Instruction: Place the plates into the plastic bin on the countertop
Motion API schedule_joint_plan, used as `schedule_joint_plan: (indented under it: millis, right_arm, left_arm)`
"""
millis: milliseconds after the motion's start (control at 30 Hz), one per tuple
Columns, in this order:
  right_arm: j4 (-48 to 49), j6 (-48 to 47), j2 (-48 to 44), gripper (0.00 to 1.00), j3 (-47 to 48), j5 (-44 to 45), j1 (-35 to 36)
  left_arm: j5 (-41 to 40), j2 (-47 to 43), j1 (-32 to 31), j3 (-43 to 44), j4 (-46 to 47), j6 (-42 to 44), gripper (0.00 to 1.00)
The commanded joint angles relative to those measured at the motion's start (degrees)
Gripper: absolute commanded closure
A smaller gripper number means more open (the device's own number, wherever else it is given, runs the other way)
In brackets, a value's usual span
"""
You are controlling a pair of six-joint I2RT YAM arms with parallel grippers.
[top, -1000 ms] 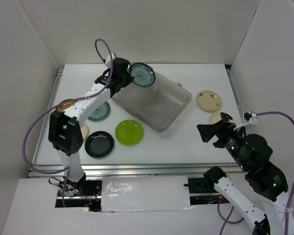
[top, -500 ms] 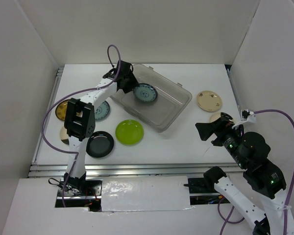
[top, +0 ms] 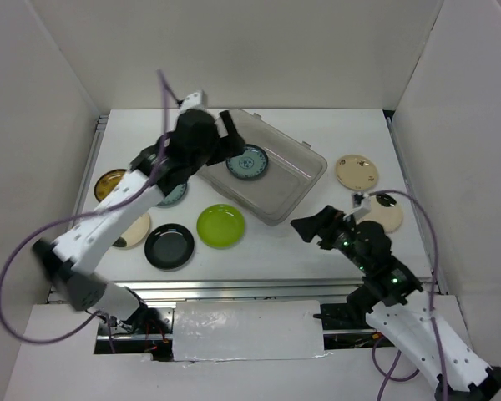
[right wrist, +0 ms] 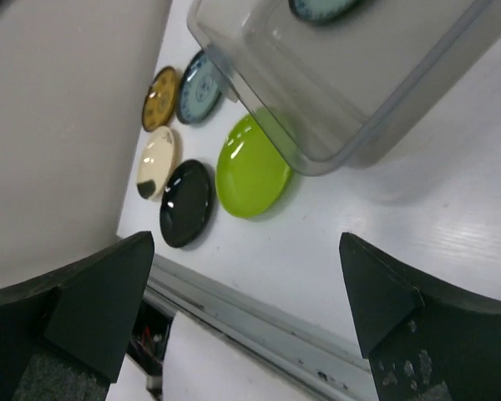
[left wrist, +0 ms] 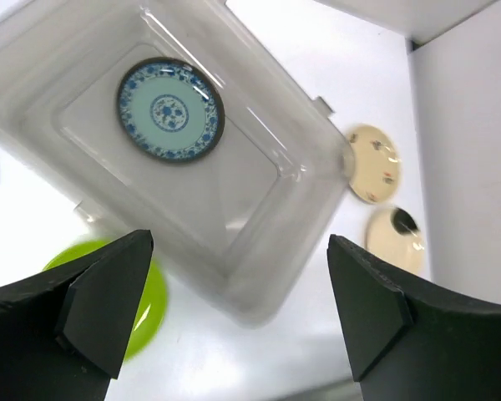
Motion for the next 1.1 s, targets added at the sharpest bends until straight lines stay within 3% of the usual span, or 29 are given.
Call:
schedule_joint_plan:
  millis: [0, 100, 133, 167, 233, 433, 667, 700, 767, 900, 1067]
  right_arm:
    - [25.5, 19.1, -0.6, 0.00, -18.7, -2.2, 4.2]
    - [46.6, 27.7, 3.3, 0.00, -28.8, 7.7, 13.4]
    - [52.8, 29.9, 8.8, 0.00, -31.2, 16.2, 16.4]
    - [54.2, 30.8, 12.1, 0.00, -30.9, 20.4, 22.9]
    - [59.5, 32.0, 24.9, 0.00, -27.6, 29.4, 28.0]
    - [73.6, 37.7, 57.5, 0.03, -18.4, 28.6, 31.1]
    - [74.3, 45.8, 74.7, 0.12, -10.4, 30.9, 32.8]
    - [73.1, 47.4, 76.8, 0.17, -8.4, 30.1, 32.6]
    - [72.1, 48.9, 78.4, 0.23, -7.5, 30.0, 32.1]
    - [68.6, 53.2, 80.9, 0.45, -5.7, 32.0, 32.0]
    - [62.6, 57.5, 80.8, 0.52, -4.7, 33.6, 32.8]
  left_arm:
    - [-7.0, -15.9, -0.7, -10.3, -6.5, 2.2, 0.01]
    - [-7.3, -24.5, -0.6, -19.8, -10.8, 2.5, 0.01]
    - [-7.4, -29.9, 0.1, -21.5, -12.1, 2.6, 0.01]
    - [-7.5, -34.5, 1.0, -24.5, -13.5, 2.8, 0.01]
    - [-8.2, -38.6, 2.3, -26.4, -17.9, 3.7, 0.01]
    - [-6.2, -46.3, 8.6, -30.0, -23.5, 7.4, 0.01]
    - [-2.3, -49.6, 10.9, -32.7, -23.2, 9.9, 0.01]
    - [-1.9, -49.9, 10.9, -32.8, -23.3, 10.1, 0.01]
    - [-1.8, -50.4, 11.0, -33.1, -23.3, 10.3, 0.01]
    - [-1.9, -51.5, 11.3, -32.5, -24.2, 10.7, 0.01]
    - [-2.1, -52.9, 11.5, -30.8, -25.4, 11.1, 0.01]
